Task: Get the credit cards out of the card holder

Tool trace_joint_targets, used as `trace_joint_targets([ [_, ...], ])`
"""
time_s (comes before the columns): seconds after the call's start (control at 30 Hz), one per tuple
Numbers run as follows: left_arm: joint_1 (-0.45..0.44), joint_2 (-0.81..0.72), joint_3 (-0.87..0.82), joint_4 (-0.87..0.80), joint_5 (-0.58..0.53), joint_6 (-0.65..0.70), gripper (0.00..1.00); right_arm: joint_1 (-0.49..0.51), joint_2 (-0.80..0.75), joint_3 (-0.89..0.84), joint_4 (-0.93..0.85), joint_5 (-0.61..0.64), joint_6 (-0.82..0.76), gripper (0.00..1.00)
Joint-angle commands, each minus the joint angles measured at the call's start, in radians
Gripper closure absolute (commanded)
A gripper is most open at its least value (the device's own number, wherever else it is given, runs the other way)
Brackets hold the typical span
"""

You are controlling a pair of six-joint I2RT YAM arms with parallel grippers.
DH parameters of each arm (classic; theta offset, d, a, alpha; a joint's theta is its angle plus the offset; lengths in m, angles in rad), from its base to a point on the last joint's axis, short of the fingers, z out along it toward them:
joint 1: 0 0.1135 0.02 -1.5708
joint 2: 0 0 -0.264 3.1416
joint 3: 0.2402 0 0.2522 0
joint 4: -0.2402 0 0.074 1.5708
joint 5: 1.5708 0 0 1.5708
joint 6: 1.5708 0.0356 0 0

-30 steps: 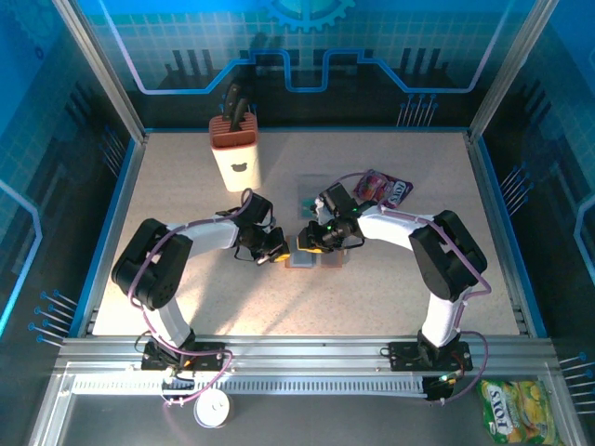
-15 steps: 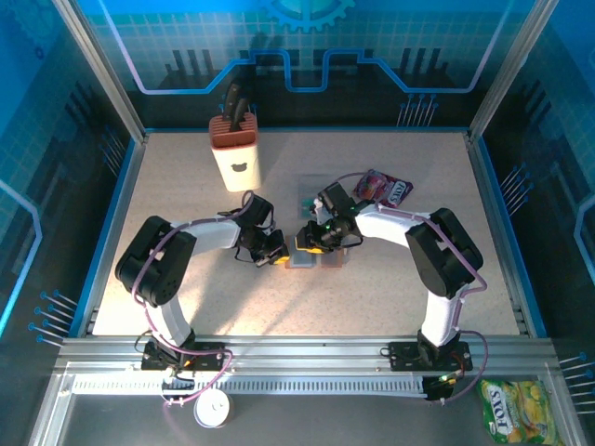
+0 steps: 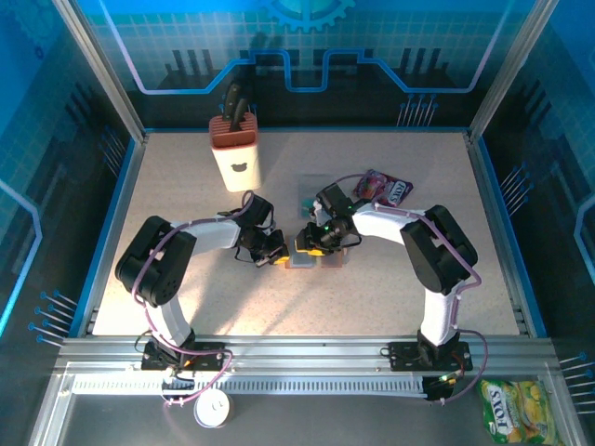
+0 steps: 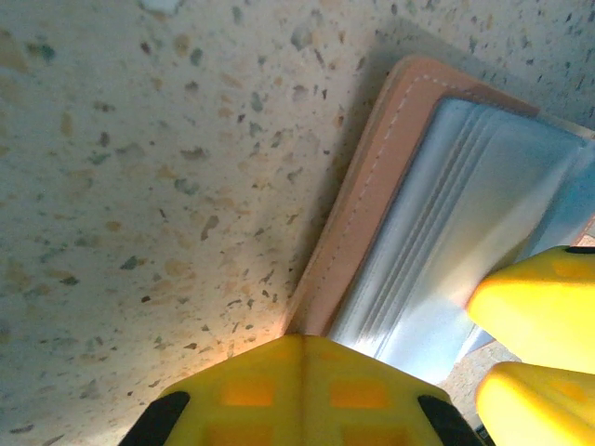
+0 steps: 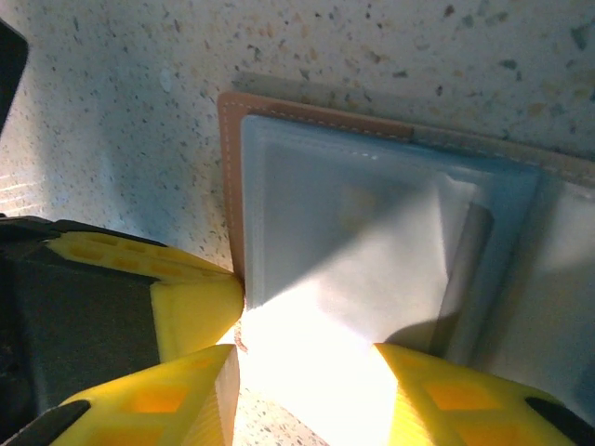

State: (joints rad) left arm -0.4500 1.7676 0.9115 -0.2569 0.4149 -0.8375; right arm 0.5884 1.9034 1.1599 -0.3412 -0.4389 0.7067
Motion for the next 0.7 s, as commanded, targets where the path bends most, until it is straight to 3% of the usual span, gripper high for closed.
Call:
trace_joint_targets([
  [0.0,-0.006,0.014,-0.005,-0.064,-0.03,0.009,0.95,0.0,0.015,0.025,-0.055,0.008,-0.009,0.57],
  [0.2,-0.005,0.012,-0.003,-0.069,-0.036,0.011,0.95,-0.007,-0.018,0.019,-0.09,0.06,-0.026,0.57],
  [0.67,-0.005,0.014,0.005,-0.077,-0.037,0.014,0.94,-0.048,-0.041,-0.01,-0.087,0.056,-0.047,0.56],
])
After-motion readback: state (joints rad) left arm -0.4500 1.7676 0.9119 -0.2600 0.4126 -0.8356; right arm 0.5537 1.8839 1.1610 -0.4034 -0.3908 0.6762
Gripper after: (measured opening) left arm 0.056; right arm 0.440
